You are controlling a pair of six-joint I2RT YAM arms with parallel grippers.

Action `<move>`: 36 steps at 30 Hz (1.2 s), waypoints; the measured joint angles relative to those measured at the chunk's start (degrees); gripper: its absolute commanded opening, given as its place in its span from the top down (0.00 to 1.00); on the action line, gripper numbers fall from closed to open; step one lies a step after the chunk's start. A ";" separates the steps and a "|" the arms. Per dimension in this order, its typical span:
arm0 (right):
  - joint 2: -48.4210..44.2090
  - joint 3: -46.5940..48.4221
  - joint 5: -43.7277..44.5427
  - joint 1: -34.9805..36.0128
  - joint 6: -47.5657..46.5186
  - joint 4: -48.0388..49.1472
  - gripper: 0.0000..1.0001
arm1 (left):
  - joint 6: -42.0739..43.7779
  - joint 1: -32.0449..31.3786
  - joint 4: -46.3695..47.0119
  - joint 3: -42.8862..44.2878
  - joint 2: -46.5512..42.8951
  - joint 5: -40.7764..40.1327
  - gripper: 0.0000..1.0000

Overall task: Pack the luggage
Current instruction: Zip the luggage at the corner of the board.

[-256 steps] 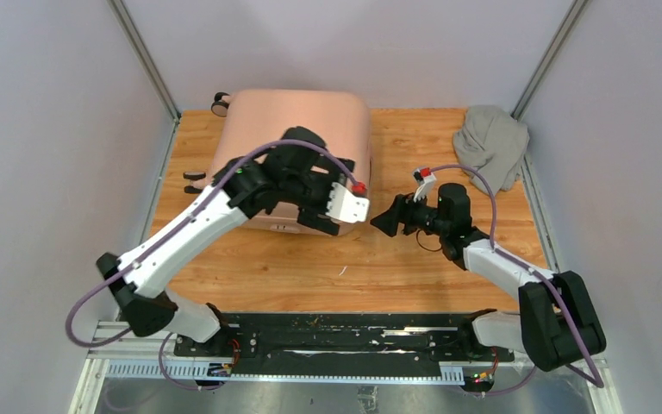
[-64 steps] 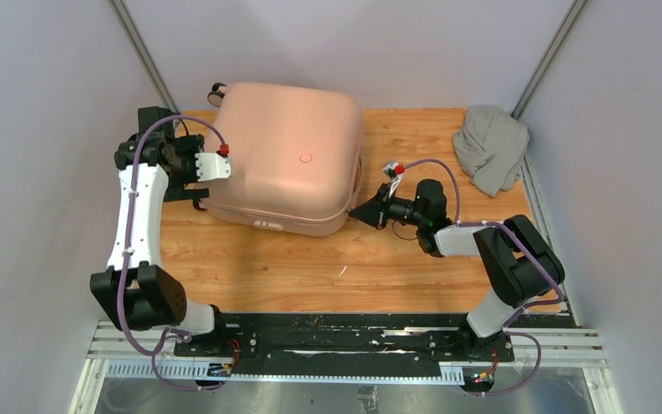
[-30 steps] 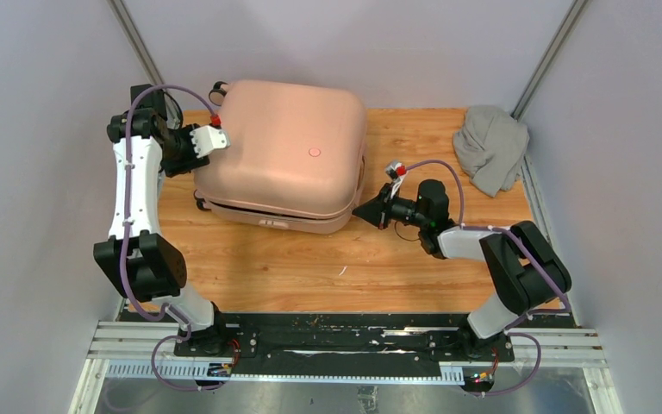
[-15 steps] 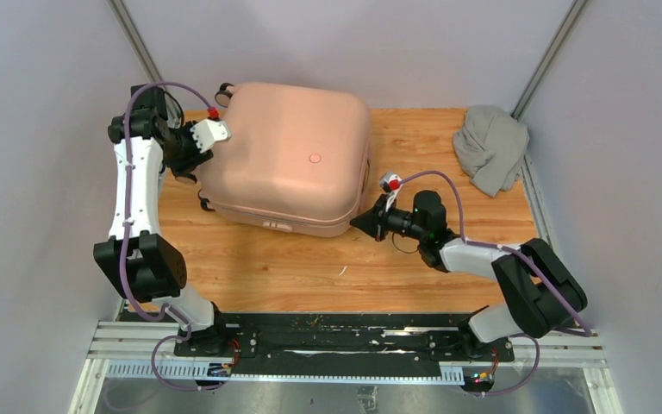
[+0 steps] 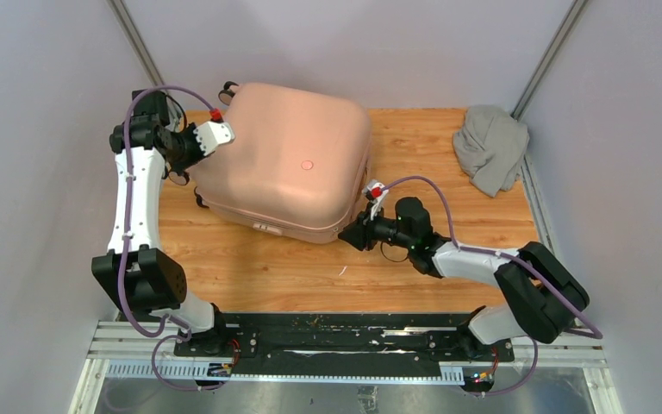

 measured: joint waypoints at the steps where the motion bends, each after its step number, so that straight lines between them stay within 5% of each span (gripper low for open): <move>1: -0.50 -0.22 0.94 -0.28 0.17 -0.70 0.59 | 0.52 0.02 -0.15 -0.13 0.02 -0.87 0.44; 6: -4.57 -1.11 5.33 -0.98 1.31 -5.95 0.41 | 5.70 1.55 -1.03 -0.81 0.11 -3.61 0.16; 9: -6.19 -1.11 6.97 -0.98 2.51 -8.35 0.40 | 8.09 3.21 -1.60 -0.59 1.25 -4.57 0.00; 19: -8.24 -0.83 9.92 -1.05 7.02 -14.16 0.43 | 15.58 4.22 -1.60 2.91 9.42 -3.17 0.00; 22: -7.13 -0.83 9.94 -2.27 8.48 -14.75 0.48 | 17.51 4.24 -2.19 3.13 11.87 -3.19 0.14; 26: -4.46 -0.26 10.80 -7.41 10.88 -16.94 0.50 | 18.49 4.66 -4.00 3.13 13.66 -3.48 0.48; 36: 7.61 14.88 9.99 -12.87 14.40 -19.63 0.52 | 24.94 3.80 -1.27 -3.80 7.80 -1.51 0.83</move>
